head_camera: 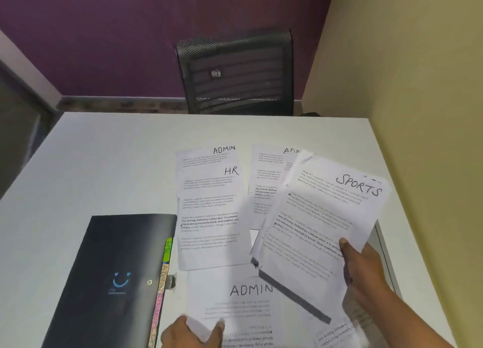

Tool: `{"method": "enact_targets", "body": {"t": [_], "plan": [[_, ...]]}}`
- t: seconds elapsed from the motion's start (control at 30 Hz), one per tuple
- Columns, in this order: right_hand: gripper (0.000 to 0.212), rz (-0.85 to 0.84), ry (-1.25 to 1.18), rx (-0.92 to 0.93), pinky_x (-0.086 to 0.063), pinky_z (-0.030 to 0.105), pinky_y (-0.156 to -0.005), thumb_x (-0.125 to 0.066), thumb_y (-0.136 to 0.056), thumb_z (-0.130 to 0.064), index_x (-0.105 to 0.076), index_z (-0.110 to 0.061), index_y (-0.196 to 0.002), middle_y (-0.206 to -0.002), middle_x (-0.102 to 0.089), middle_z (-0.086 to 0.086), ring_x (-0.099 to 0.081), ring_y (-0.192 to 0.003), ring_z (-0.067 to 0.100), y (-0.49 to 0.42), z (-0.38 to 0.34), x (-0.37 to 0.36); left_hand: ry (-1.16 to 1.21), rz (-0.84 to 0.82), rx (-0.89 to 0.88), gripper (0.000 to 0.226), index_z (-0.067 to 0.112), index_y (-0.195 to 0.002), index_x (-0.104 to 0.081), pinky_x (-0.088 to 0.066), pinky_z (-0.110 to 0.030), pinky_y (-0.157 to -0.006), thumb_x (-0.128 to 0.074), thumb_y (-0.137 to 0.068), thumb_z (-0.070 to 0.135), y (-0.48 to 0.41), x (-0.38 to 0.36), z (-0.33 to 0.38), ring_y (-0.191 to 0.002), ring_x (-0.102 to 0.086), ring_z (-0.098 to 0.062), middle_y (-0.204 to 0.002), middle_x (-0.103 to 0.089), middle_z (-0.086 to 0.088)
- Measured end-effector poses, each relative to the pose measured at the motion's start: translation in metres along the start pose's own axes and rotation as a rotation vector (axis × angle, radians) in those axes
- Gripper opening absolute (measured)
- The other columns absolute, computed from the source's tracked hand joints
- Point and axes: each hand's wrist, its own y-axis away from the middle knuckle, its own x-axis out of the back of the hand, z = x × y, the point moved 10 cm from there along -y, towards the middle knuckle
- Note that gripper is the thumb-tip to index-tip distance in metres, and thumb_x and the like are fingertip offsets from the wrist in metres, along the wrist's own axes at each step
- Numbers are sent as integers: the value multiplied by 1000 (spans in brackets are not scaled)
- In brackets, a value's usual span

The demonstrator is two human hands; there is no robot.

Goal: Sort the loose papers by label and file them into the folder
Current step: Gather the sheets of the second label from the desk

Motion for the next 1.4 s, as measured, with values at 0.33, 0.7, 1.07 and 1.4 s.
{"method": "enact_targets", "body": {"t": [0.33, 0.7, 1.07, 1.4], "plan": [[14, 23, 206, 82, -46, 29, -66, -56, -98, -9, -62, -5, -110, -90, -68, 11, -63, -79, 24, 111, 71, 63, 445, 9, -174, 25, 17, -94, -61, -57, -39, -73, -79, -79, 27, 15, -1, 15, -79, -67, -24, -87, -70, -2], [24, 152, 65, -22, -46, 30, -63, -58, -99, -19, -62, -13, -122, -86, -69, 13, -57, -59, 23, 140, 112, 129, 552, -66, -143, 16, 16, -71, -71, -60, -37, -67, -77, -79, 4, 30, 3, -35, -69, -72, -23, -70, -75, 3], [29, -216, 159, 51, -57, 31, -83, -63, -96, -18, -63, -14, -124, -113, -72, 4, -71, -96, 22, 174, 94, 39, 775, -259, -305, 64, 12, -113, -62, -51, -26, -72, -64, -75, 63, 90, 14, 13, -92, -67, -21, -105, -71, -4], [20, -373, 283, 166, -56, 23, -78, -63, -96, -30, -69, -15, -109, -98, -74, -7, -71, -89, 6, 135, 62, 10, 775, -426, -389, 22, 10, -98, -74, -58, -41, -76, -65, -91, 29, 101, 7, 39, -82, -75, -30, -91, -78, -11]]}}
